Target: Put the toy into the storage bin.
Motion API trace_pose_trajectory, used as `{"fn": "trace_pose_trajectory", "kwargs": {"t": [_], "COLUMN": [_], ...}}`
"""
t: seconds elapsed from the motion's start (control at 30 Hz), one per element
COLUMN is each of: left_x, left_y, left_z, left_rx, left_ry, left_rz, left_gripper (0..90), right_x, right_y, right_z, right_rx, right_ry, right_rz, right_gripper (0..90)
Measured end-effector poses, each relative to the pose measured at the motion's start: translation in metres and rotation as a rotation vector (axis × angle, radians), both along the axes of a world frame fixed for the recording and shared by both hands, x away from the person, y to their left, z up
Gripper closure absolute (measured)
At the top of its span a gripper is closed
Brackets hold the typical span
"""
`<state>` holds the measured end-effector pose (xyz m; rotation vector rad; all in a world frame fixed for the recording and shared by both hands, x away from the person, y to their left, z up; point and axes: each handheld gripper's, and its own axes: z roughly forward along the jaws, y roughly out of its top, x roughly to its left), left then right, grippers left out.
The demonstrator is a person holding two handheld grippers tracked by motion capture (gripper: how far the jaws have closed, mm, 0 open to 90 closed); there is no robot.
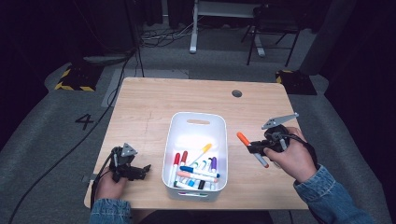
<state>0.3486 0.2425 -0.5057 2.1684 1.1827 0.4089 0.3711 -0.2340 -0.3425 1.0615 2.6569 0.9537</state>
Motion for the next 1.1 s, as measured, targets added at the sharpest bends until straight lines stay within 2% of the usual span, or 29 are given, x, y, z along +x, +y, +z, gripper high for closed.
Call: {"fn": "trace_pose_trajectory", "kwargs": {"t": [0.13, 0.43, 0.57, 0.97, 1.1], "left_x": [0.000, 0.000, 0.000, 0.001, 0.001], "left_y": [0.000, 0.000, 0.000, -0.001, -0.002], "left_z": [0.000, 0.000, 0.000, 0.001, 0.000], "left_rx": [0.000, 0.000, 0.000, 0.009, -0.002], "left_ry": [0.000, 0.000, -0.001, -0.006, 0.006], "left_rz": [0.000, 0.000, -0.001, -0.003, -0.011], "left_gripper": [0.0, 0.0, 0.0, 0.0, 0.0], "right_x": [-0.001, -0.004, -0.004, -0.004, -0.004], "right_y": [0.010, 0.029, 0.037, 0.064, 0.072], "right_z": [0.009, 0.020, 0.021, 0.027, 0.029], "right_rx": [0.005, 0.027, 0.045, 0.055, 0.065], "right_ry": [-0.021, -0.021, -0.022, -0.027, -0.023], "right_rz": [0.033, 0.078, 0.097, 0.153, 0.167], "right_gripper": [77.5, 77.5, 77.4, 77.4, 77.4]}}
